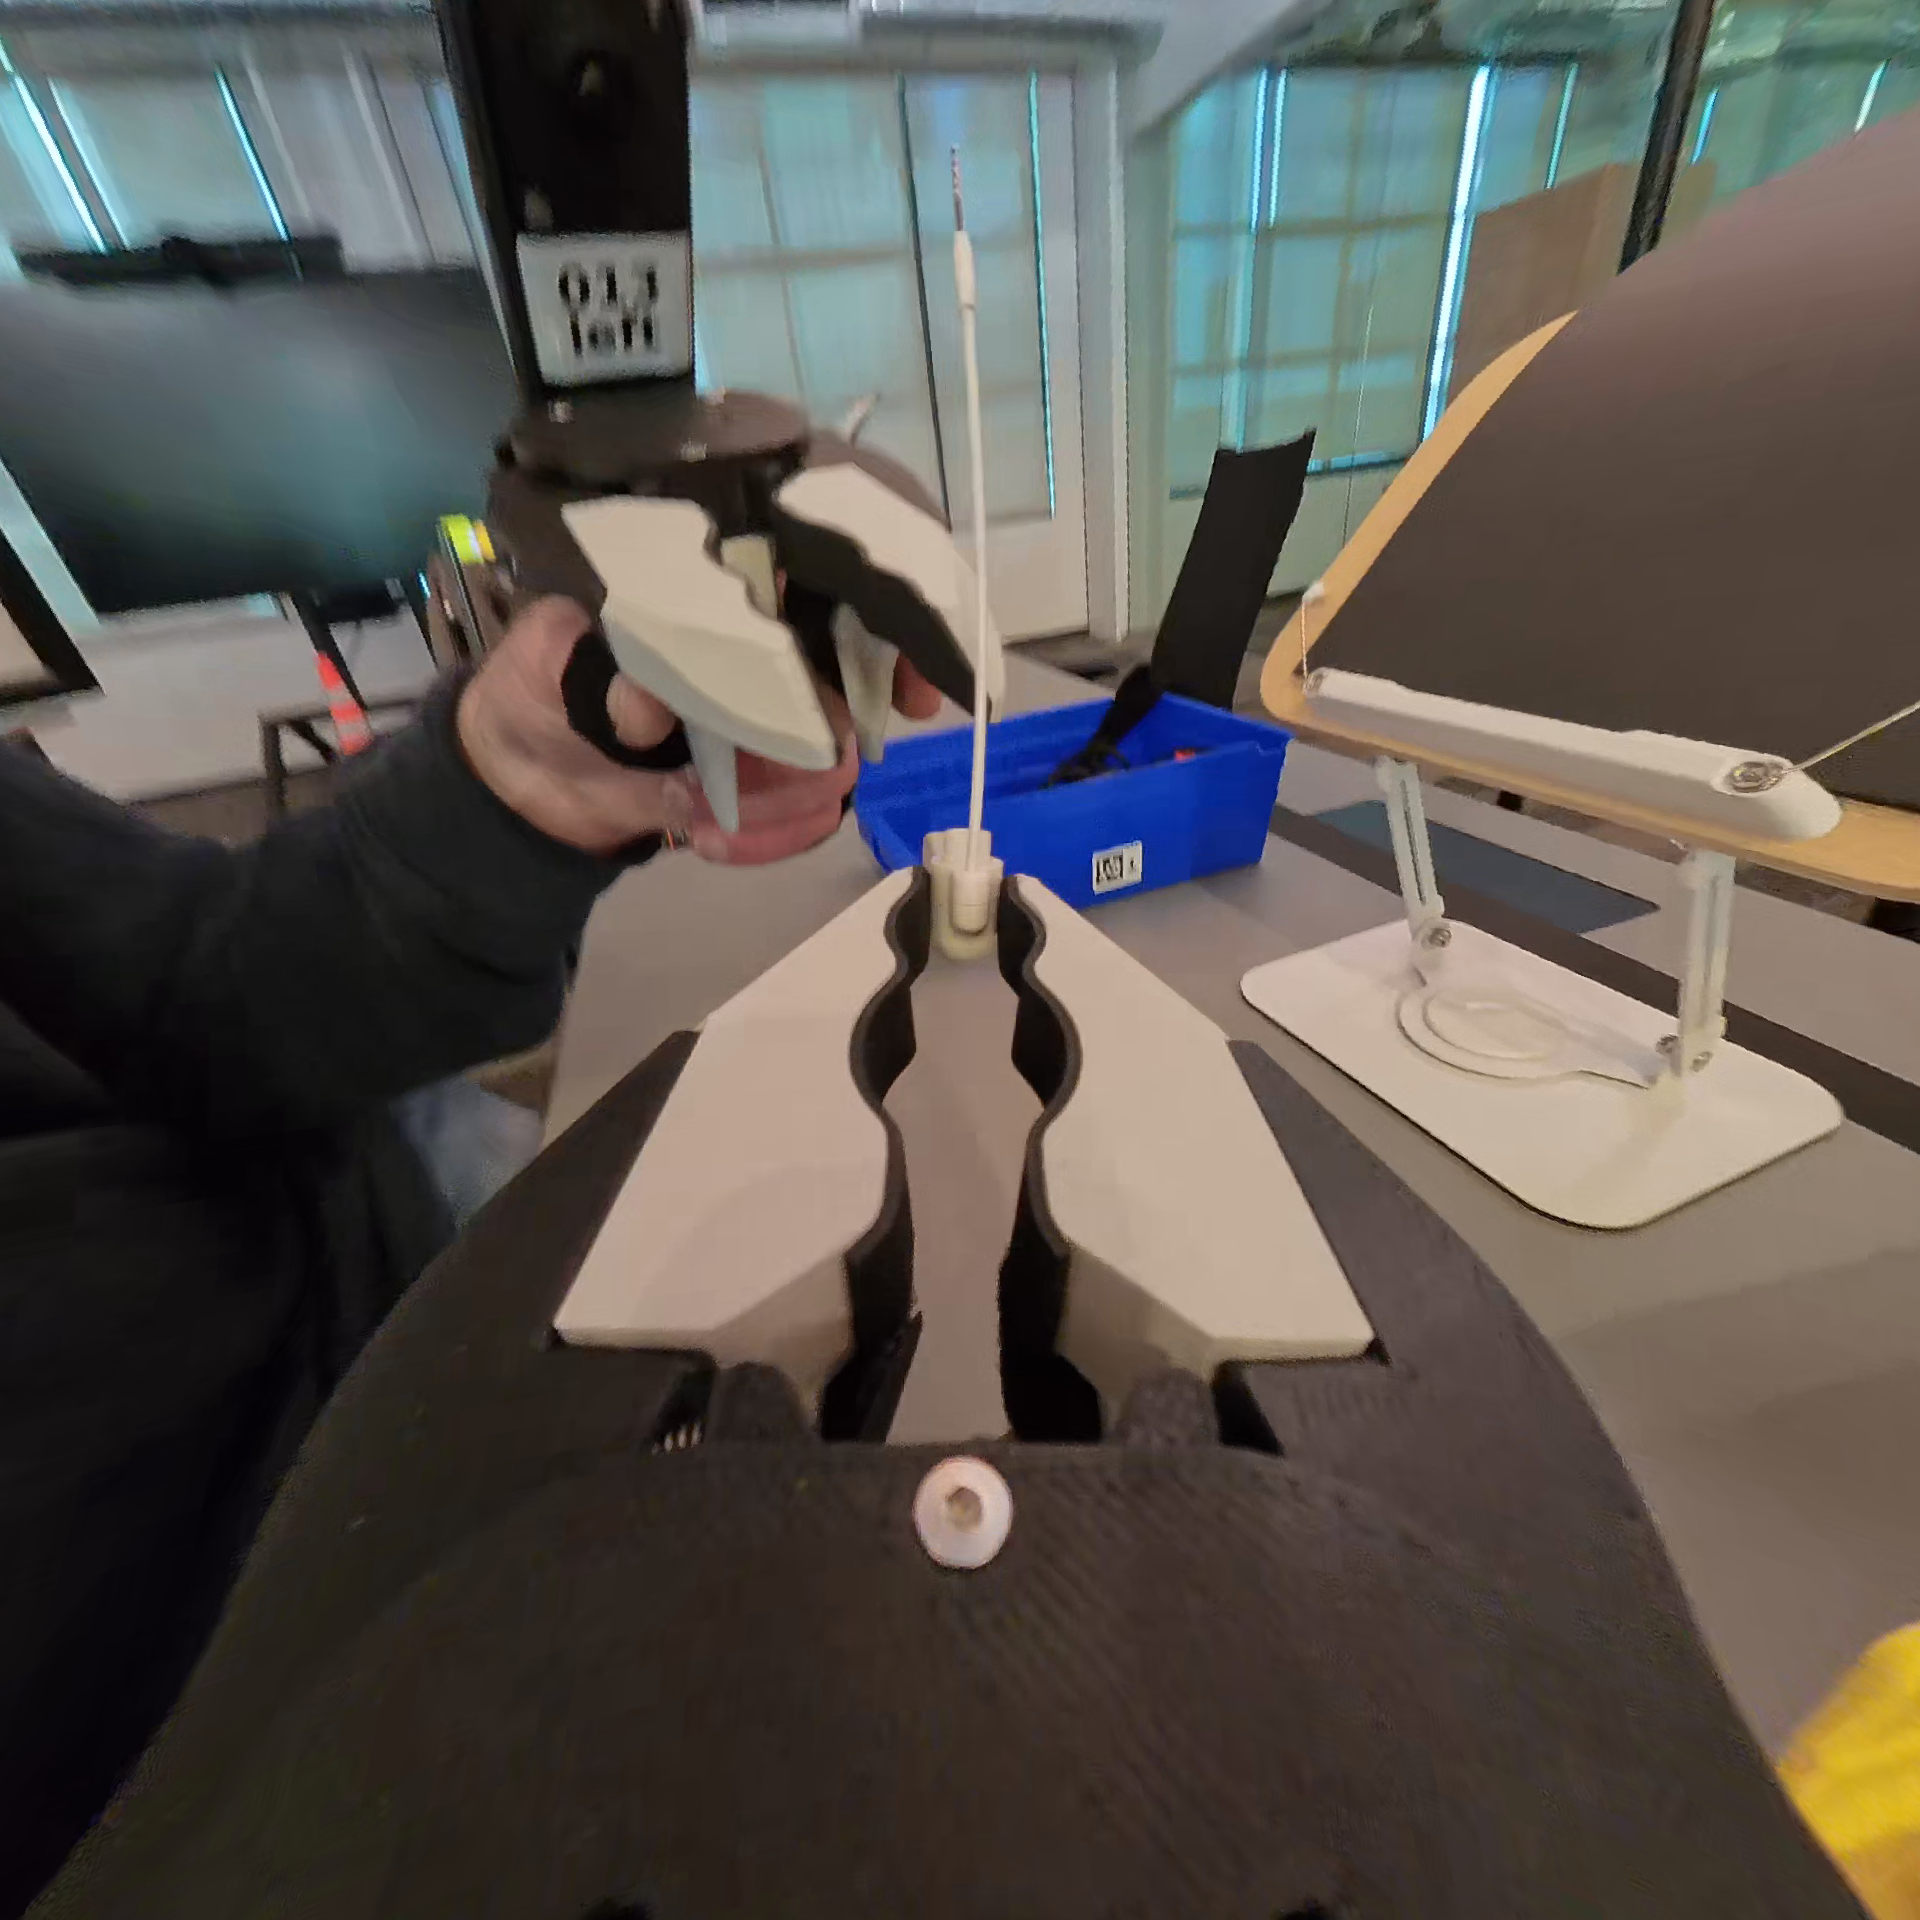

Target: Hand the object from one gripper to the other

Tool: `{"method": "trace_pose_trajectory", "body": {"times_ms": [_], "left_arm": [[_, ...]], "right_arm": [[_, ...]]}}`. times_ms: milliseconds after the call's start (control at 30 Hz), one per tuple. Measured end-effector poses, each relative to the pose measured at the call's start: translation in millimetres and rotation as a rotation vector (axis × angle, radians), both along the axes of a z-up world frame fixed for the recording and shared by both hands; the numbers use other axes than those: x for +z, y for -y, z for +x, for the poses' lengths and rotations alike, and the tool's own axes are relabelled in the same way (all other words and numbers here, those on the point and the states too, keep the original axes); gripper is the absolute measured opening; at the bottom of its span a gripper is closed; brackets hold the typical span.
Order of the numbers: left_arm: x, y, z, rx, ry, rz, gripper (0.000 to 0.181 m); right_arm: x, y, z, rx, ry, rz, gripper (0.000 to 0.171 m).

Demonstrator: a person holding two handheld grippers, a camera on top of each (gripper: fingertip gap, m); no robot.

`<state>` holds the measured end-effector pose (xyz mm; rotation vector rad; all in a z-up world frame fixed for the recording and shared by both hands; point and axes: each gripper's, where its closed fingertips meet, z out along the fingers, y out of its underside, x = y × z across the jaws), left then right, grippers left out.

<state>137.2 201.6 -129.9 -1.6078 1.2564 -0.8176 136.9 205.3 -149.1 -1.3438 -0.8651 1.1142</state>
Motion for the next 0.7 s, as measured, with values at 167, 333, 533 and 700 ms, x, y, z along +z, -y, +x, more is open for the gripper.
{"method": "trace_pose_trajectory", "body": {"times_ms": [167, 333, 533, 700], "left_arm": [[-1, -3, -9, 0.039, 0.052, -0.003, 0.041], [7, -6, -7, 0.027, 0.326, -0.137, 0.037], [0, -5, 2, -0.043, 0.439, -0.249, 0.026], [6, 0, 6, -0.086, 0.542, -0.272, 0.015]], "right_arm": [[24, -1, 11, 0.044, -0.249, -0.06, 0.01], [30, 1, 10, 0.083, -0.367, -0.086, 0.01], [31, 3, 6, 0.065, -0.439, -0.065, 0.01], [25, 1, 1, 0.059, -0.454, -0.075, 0.01]]}}
